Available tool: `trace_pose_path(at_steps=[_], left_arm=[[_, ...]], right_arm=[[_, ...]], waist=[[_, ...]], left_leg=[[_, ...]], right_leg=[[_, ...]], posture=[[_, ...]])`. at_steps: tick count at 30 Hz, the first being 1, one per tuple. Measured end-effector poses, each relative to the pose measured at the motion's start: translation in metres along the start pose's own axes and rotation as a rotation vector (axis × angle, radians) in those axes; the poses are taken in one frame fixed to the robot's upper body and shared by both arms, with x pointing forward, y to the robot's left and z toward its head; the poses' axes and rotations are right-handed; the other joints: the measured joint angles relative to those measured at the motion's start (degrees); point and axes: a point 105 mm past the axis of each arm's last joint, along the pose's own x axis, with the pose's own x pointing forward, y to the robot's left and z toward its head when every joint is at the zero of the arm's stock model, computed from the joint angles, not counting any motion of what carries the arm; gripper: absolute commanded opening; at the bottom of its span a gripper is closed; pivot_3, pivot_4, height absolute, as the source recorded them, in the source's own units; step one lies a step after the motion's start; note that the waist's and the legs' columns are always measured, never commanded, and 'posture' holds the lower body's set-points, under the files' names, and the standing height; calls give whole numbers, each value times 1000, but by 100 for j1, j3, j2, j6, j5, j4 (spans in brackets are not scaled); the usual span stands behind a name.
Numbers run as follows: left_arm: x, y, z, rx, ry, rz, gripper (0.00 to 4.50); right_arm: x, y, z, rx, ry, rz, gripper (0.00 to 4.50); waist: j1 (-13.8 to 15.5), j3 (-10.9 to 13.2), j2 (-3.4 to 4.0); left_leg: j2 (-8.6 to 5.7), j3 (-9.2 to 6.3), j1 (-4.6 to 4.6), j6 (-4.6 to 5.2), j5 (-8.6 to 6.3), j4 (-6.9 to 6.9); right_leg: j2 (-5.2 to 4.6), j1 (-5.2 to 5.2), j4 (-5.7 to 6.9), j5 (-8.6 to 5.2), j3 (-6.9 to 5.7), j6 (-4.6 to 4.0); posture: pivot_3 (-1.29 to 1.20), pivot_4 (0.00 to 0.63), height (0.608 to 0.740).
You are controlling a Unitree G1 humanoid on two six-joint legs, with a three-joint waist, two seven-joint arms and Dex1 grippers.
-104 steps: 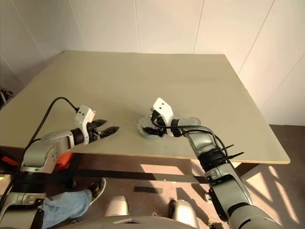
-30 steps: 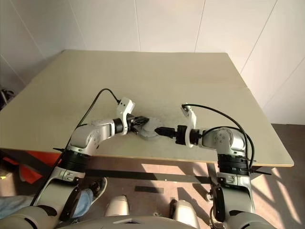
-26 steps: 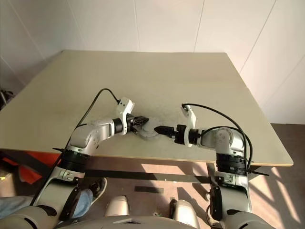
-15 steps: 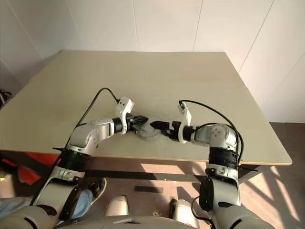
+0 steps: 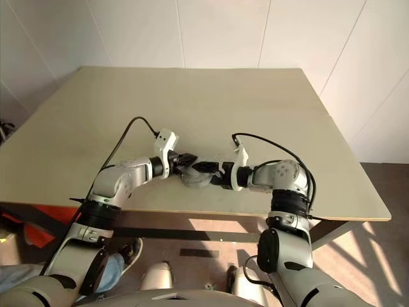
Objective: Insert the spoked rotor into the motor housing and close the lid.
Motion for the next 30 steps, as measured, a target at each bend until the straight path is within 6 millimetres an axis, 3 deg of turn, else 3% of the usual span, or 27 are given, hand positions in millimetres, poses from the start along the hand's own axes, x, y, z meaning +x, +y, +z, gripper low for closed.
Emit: trace_pose_path(at_steps=[10, 13, 17, 20, 23, 30], left_arm=[[-2, 3, 0, 2, -1, 21, 291], [-3, 4, -2, -2, -1, 26, 291], [-4, 4, -1, -2, -8, 28, 291], [-6, 5, 2, 8, -19, 33, 291], [-6, 6, 3, 8, -21, 34, 291], [-6, 8, 6, -19, -53, 46, 291]], right_arm=[[16, 4, 7, -27, -14, -23, 4470], [20, 2, 8, -21, -27, -34, 3868], [22, -5, 11, -13, -49, -61, 2568], [21, -2, 14, -23, -67, -52, 2568], [21, -2, 15, -16, -73, -44, 2181], [18, -2, 23, -18, -95, -48, 2170]], waist=[[-11, -1, 0], [-15, -1, 0], [-14, -1, 0], [2, -5, 8], [4, -6, 9], [31, -7, 11]], left_leg=[[2, 0, 3, -5, 3, 0], [2, 0, 5, -7, 4, 0], [2, 0, 17, -16, 10, 0], [1, 0, 19, -17, 11, 0], [1, -1, 12, -18, 12, 1], [-2, -1, 0, -11, 7, 1]], right_leg=[[2, 1, 6, 1, 0, 0], [2, 10, 8, -3, 0, 7], [2, 2, 8, -15, 0, 29], [1, 6, 8, -14, 0, 28], [1, 4, 9, 6, 0, -5], [-1, 1, 6, 9, -2, -10]], posture=[[0, 0, 740], [0, 0, 740], [0, 0, 740], [0, 0, 740], [0, 0, 740], [0, 0, 740]])
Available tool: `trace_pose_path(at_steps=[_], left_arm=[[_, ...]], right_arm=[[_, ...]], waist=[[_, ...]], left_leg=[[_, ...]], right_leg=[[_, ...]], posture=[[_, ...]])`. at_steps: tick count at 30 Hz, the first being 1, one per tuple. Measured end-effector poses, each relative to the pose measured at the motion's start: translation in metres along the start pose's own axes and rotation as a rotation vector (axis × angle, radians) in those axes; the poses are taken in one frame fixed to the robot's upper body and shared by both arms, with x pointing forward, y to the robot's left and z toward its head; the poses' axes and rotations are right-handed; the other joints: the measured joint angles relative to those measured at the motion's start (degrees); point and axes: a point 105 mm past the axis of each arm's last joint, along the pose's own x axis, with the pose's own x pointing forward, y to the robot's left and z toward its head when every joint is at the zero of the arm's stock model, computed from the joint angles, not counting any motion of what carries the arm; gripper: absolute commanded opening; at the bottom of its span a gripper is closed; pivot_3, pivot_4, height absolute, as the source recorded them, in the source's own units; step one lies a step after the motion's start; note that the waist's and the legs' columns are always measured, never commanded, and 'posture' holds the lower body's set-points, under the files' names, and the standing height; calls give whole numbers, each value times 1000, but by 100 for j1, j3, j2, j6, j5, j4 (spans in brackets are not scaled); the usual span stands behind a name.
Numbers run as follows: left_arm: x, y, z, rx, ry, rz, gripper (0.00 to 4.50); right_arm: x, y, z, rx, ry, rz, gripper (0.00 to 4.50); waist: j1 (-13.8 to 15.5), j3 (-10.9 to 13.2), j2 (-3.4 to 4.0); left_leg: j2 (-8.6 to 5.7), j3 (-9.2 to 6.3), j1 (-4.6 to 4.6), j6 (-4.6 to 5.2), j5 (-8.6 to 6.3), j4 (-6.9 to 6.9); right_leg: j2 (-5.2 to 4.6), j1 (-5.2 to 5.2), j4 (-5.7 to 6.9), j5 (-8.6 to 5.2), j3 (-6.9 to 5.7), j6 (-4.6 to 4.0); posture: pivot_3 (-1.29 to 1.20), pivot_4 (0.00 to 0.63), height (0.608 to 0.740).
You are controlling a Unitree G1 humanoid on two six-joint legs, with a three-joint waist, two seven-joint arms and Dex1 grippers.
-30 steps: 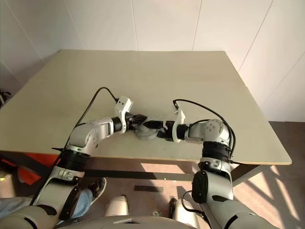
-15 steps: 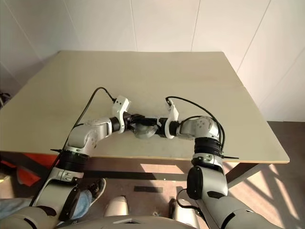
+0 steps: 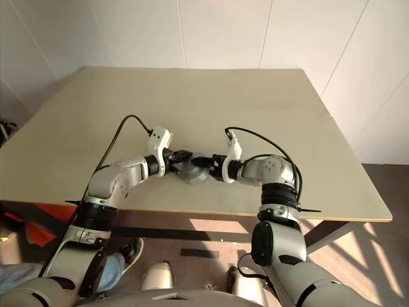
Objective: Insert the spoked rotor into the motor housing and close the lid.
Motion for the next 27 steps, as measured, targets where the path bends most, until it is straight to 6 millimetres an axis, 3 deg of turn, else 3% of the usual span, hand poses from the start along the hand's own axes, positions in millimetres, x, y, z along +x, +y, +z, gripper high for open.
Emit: trace_pose_path(at_steps=[5, 10, 15, 21, 27], left_arm=[[-3, 11, 7, -165, -102, 36, 291], [-19, 32, 17, -271, -192, 107, 291], [-21, 33, 16, -353, -228, 104, 291], [-28, 28, 33, -624, -422, -8, 2188], [-41, 41, 38, -743, -506, 8, 4262]], right_arm=[[3, 3, 24, 31, -90, -5, 2170], [-9, 1, 59, 61, -235, -14, 2170], [-4, 14, 75, 77, -282, 19, 2170], [2, 36, 86, 106, -300, 77, 2170], [4, 48, 89, 106, -294, 113, 2170]], waist=[[14, 3, 0], [16, 3, 0], [-15, 3, 0], [-7, 4, -1], [-2, 4, -2]], left_leg=[[2, 0, -16, -3, 2, 5], [2, 0, -38, 7, -4, 5], [4, -3, -124, 16, -7, 15], [10, -3, -156, 67, -38, 73], [10, -2, -167, 81, -47, 115]], right_leg=[[-1, -10, 2, 0, 0, 0], [2, -26, -3, 1, -2, -3], [6, -105, 4, 10, -6, 5], [5, -112, 7, 5, -8, -5], [-1, -111, 16, 8, -6, 0]], posture=[[0, 0, 740], [0, 0, 740], [0, 0, 740], [0, 0, 740], [0, 0, 740]])
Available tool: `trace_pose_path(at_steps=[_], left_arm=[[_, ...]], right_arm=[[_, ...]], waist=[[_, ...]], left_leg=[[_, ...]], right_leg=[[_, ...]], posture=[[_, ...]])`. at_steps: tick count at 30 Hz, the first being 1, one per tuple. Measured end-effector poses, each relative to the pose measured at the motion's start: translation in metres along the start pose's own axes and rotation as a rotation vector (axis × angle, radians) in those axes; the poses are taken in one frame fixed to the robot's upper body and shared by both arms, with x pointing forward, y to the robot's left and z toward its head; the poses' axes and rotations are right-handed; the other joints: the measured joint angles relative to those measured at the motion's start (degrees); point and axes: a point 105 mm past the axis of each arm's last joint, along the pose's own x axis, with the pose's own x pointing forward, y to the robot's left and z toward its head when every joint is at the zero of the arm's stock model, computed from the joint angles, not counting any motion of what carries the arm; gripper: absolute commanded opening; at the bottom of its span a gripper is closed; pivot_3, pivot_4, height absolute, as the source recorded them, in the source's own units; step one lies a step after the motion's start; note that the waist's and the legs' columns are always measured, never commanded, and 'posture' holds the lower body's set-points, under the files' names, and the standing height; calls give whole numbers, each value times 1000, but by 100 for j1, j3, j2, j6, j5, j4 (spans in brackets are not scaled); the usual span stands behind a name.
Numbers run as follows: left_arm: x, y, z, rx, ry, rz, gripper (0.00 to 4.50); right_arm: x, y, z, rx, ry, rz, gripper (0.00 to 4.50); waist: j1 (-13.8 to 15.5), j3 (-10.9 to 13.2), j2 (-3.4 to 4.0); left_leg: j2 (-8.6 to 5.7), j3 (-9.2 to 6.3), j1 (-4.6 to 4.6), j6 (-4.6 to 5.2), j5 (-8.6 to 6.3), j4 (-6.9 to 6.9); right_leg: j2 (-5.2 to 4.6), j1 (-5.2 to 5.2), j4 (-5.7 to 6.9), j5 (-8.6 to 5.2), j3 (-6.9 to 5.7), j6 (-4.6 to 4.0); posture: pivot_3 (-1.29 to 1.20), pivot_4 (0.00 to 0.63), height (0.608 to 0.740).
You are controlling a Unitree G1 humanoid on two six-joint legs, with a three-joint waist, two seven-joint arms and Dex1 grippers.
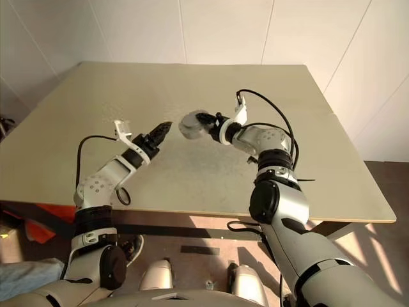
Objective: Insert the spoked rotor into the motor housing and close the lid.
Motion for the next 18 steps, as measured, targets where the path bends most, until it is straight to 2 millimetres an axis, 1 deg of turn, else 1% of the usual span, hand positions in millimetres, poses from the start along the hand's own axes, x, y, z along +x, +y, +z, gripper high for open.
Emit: trace_pose_path(at_steps=[1, 3, 4, 6, 10, 15, 18], left_arm=[[-1, 3, 1, -26, -4, 7, 4482], [-4, 7, 0, -86, -3, 18, 4482], [-4, 7, -1, -129, 3, 1, 4482], [-2, 1, -4, -196, 18, -47, 4482], [7, -12, -6, -274, 52, -124, 4482], [15, -17, -16, -344, 82, -160, 4482], [21, -20, -21, -354, 102, -168, 4482]], right_arm=[[0, 0, 0, 1, 3, 0, 2170], [0, 2, -1, 1, 8, 4, 2170], [0, 3, -1, 1, 15, 7, 2170], [1, 6, -3, 1, 31, 15, 2170], [3, 15, -9, 6, 62, 48, 2170], [2, 29, -8, -19, 70, 89, 2170], [3, 33, -12, -25, 83, 94, 2170]], waist=[[4, 0, 0], [17, 1, -1], [23, 2, -2], [33, 3, -5], [49, 4, -7], [118, 5, -7], [144, 5, -8]], left_leg=[[0, 0, 1, -1, 1, 3], [1, -1, 0, -2, 1, 12], [1, -1, 0, -2, 1, 17], [2, -2, 0, -2, 1, 25], [3, -2, 3, -3, 2, 34], [5, -2, 5, -6, 3, 35], [5, -2, 5, -6, 3, 34]], right_leg=[[0, 0, 6, 0, 0, 0], [0, 0, 15, 0, 1, 0], [0, 0, 21, 0, 1, 1], [-1, -1, 30, 0, 2, 1], [-2, -1, 44, 0, 3, 1], [-2, -1, 48, 1, 4, 3], [-2, -1, 48, 1, 4, 3]], posture=[[0, 0, 740], [0, 0, 740], [0, 0, 740], [0, 0, 740], [0, 0, 740], [0, 0, 740], [0, 0, 740]])
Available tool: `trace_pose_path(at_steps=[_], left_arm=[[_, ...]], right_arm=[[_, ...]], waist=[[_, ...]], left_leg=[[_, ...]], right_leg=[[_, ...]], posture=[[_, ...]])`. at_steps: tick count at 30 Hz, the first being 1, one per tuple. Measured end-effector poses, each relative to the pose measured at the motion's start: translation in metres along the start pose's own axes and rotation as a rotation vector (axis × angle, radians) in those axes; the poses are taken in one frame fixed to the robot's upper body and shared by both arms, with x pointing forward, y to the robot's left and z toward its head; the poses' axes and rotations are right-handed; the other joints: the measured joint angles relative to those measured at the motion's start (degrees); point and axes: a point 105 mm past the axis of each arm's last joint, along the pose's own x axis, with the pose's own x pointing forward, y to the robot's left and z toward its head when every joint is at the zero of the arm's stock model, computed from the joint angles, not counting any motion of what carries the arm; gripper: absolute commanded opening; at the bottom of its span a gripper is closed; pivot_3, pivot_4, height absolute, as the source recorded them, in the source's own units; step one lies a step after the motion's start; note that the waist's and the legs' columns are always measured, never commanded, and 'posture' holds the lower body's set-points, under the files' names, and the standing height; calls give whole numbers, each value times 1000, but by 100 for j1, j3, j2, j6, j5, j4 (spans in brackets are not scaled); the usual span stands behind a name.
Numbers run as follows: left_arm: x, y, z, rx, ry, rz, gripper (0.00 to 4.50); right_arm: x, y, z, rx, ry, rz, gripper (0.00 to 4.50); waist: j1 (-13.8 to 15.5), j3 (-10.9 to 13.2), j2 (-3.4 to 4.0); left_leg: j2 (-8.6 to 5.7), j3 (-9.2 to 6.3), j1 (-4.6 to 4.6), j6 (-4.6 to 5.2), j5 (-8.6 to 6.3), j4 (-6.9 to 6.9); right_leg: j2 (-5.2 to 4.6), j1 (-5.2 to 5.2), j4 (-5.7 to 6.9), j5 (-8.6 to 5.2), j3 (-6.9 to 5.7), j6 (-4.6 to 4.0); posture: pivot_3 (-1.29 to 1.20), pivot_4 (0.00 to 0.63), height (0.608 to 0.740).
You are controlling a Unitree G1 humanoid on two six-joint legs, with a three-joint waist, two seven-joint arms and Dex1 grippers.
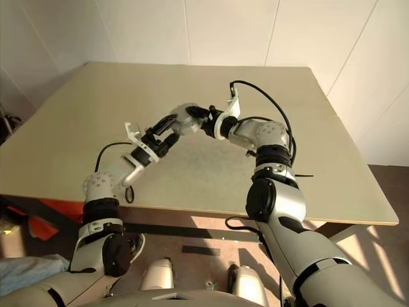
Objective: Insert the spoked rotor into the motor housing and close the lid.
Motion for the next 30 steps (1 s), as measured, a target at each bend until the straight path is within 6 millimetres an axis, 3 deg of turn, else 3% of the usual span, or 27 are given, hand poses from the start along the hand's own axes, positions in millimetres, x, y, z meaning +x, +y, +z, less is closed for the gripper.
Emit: trace_pose_path(at_steps=[7, 10, 14, 15, 22, 26, 29, 30], left_arm=[[6, 3, -5, -21, 3, -8, 4482], [6, 3, -3, -15, -5, -10, 3881], [6, 1, 2, -3, -33, -22, 2472], [6, 0, 4, -10, -45, -31, 2301], [6, 0, 5, -13, -53, -31, 2286], [7, 0, 4, -3, -47, -28, 2286], [8, 3, 1, 13, -32, -1, 2286], [9, 5, 0, 21, -29, 6, 2286]], right_arm=[[-2, 6, 2, -26, -5, -1, 2170], [-2, 5, 2, -27, -7, -6, 2170], [-2, 3, 3, -30, -10, -18, 2170], [-2, 3, 2, -25, -7, -7, 2170], [-1, 4, 2, -31, -12, -5, 2170], [-1, 0, 3, -36, -22, -10, 3264], [-1, -3, 3, -56, -34, -26, 4336], [-1, -2, 5, -72, -49, -30, 4336]], waist=[[7, 1, -2], [5, 2, -3], [3, 2, -3], [3, 3, -4], [3, 3, -5], [4, 3, -5], [4, 4, -5], [3, 4, -5]], left_leg=[[-2, -1, -1, 0, 0, 1], [-1, -1, -1, -1, 1, 1], [-1, -1, -1, -2, 1, 1], [-2, -1, -2, -2, 1, 1], [-2, -1, -1, -2, 1, 1], [-2, -1, -2, -2, 1, 2], [-2, -1, -2, -2, 1, 4], [-2, -1, -2, -2, 1, 4]], right_leg=[[-1, 0, -1, 13, 0, 22], [-1, 0, 0, 13, 1, 22], [-2, 0, 0, 14, 1, 23], [-1, 0, 0, 14, 1, 23], [-2, 0, 0, 14, 1, 24], [-2, 0, 1, 14, 1, 24], [-2, 0, 3, 15, 0, 25], [-2, 0, 3, 15, 0, 25]], posture=[[0, 0, 740], [0, 0, 740], [0, 0, 740], [0, 0, 740], [0, 0, 740], [0, 0, 740], [0, 0, 740], [0, 0, 740]])
